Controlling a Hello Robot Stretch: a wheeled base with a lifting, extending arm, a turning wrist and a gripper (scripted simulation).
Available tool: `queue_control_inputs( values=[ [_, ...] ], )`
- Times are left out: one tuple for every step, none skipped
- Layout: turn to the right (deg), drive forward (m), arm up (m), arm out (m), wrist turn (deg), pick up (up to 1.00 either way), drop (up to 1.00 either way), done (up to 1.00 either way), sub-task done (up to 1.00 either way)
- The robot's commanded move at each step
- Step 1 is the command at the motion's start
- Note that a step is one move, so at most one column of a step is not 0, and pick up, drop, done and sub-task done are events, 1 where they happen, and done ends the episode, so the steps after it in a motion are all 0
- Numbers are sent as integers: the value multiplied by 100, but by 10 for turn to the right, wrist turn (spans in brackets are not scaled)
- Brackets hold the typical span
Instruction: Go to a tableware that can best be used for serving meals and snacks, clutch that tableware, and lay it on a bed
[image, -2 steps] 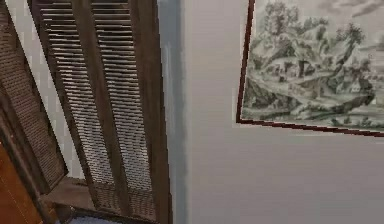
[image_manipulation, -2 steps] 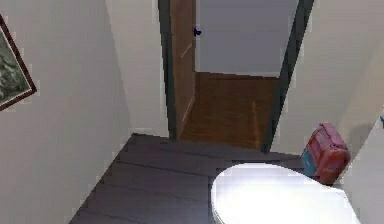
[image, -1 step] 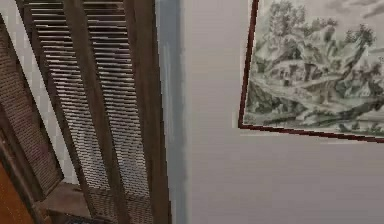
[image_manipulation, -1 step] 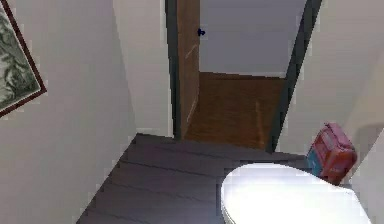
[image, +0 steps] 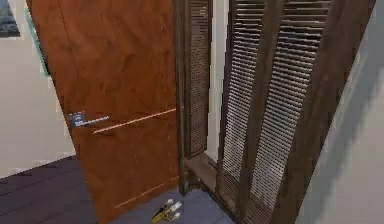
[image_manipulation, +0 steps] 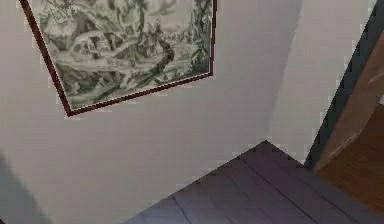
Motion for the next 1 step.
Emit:
queue_control_inputs(
  values=[
    [-390, 0, 0, 0, 0, 0, 0, 0, 0]
  ],
)
